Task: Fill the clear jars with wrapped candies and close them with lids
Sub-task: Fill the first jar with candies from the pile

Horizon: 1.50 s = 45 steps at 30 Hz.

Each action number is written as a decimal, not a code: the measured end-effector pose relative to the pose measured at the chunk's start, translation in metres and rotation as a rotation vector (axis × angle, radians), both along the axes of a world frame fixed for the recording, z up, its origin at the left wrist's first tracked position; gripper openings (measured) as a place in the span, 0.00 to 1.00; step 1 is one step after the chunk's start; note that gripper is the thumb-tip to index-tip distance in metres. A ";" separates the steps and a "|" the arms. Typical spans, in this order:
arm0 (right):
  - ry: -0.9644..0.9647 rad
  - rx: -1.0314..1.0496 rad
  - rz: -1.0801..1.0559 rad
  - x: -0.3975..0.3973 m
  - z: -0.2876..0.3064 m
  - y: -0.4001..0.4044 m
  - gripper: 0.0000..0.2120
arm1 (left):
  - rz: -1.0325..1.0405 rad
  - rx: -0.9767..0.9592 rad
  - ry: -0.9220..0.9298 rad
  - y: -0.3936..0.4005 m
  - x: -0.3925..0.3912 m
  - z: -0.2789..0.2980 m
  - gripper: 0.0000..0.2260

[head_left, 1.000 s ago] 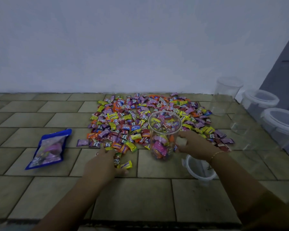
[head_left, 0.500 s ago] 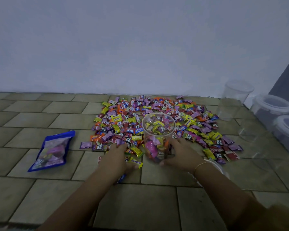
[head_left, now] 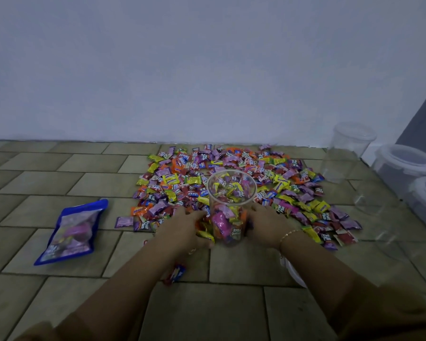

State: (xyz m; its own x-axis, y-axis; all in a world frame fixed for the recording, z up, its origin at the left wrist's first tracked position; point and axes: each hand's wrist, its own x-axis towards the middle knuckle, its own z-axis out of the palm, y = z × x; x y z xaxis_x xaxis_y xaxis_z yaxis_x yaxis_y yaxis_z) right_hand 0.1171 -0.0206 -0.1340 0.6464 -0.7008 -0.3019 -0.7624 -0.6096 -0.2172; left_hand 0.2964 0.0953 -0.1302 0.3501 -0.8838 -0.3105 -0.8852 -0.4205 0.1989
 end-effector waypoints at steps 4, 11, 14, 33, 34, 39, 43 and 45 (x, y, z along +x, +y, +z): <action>-0.090 -0.081 0.012 -0.002 -0.005 0.000 0.15 | -0.010 -0.065 -0.031 0.000 0.003 0.000 0.24; -0.242 -0.069 -0.092 -0.012 0.008 0.000 0.17 | 0.006 -0.113 0.009 -0.001 0.010 0.004 0.12; -0.320 -0.057 -0.170 -0.016 0.017 -0.003 0.14 | 0.032 -0.110 0.018 -0.002 0.013 0.014 0.13; -1.071 0.071 -0.182 -0.016 0.114 0.019 0.07 | 0.166 -0.901 0.425 -0.013 -0.012 0.119 0.19; -1.066 0.082 -0.181 -0.013 0.113 0.020 0.08 | 0.170 -0.913 0.458 -0.015 -0.014 0.119 0.19; -1.050 0.098 -0.193 -0.006 0.106 0.022 0.08 | 0.160 -0.950 0.603 -0.021 -0.025 0.114 0.17; -1.013 0.106 -0.162 -0.005 0.103 0.027 0.09 | 0.154 -0.979 0.705 -0.021 -0.032 0.106 0.10; -0.991 0.149 -0.143 -0.004 0.101 0.029 0.15 | 0.104 -0.992 0.733 -0.020 -0.036 0.103 0.04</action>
